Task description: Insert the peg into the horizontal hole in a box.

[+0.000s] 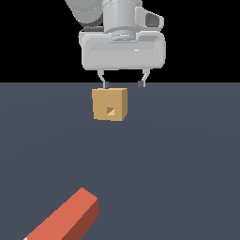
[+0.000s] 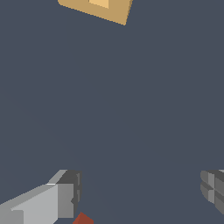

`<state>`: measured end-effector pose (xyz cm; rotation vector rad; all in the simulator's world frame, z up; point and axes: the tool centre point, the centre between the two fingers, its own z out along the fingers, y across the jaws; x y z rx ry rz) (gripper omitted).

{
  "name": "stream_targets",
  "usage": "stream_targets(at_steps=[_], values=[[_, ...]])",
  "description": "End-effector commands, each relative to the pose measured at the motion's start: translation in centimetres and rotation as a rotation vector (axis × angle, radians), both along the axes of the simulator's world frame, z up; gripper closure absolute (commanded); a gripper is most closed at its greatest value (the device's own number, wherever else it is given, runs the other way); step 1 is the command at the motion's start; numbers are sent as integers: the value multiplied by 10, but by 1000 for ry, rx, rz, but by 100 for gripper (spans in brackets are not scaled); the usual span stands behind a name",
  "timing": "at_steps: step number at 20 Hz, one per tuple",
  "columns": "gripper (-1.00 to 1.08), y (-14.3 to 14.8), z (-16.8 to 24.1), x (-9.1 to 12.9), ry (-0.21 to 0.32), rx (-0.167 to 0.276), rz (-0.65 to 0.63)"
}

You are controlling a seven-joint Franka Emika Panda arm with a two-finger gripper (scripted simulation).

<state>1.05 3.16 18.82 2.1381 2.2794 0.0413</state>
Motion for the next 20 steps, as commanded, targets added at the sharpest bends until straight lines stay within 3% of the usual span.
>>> stream_targets(at_steps=[1, 5, 9, 14, 20], values=[[-92, 0, 0, 0, 0, 0, 0], [-92, -12, -5, -1, 1, 0, -24], [-92, -49, -18, -6, 4, -1, -97], [-92, -126, -47, -26, 12, -1, -251], [-92, -231, -89, -76, 23, -2, -477]])
